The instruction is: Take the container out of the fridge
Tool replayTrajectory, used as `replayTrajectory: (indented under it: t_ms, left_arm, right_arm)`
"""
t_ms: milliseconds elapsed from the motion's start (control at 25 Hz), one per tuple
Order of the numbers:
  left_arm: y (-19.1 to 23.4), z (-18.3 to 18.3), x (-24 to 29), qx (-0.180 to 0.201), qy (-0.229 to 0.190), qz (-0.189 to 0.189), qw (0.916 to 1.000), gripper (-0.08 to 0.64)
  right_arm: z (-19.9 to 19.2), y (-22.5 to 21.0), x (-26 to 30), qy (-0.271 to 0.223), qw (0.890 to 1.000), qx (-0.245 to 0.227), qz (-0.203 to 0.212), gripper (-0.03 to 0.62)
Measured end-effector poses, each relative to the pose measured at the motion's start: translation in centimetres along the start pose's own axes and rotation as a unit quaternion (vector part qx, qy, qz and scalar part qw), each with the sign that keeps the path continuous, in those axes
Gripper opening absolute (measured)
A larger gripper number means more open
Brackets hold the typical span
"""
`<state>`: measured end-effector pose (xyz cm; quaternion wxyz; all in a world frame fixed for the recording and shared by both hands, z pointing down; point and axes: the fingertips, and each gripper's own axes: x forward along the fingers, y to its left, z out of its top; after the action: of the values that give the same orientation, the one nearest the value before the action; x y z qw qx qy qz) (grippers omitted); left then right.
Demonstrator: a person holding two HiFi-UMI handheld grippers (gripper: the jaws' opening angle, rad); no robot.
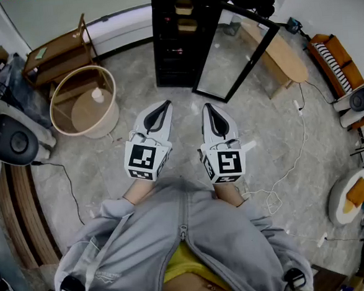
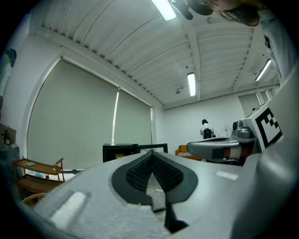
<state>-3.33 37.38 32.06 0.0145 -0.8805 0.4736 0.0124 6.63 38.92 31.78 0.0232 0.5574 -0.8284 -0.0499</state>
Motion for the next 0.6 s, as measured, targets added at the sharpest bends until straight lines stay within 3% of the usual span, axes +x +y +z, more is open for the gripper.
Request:
replayTrajectory:
  t_ms: [480,600]
  left_arm:
    - [2.5,-2.1,2.4,-0.019,0.008,-0.023,0.9995,0.003]
    - [3.7,-2.9,4.2,-0.022,0.012,-0.021,0.9995,0.003]
  right_arm:
    - [-1.6,-0.8,3.8,0.000,1.000,0.012,-0.014,0.002]
    - [-2.2,-1.7,5.8,-0.003,1.000,0.015,-0.012,0.065]
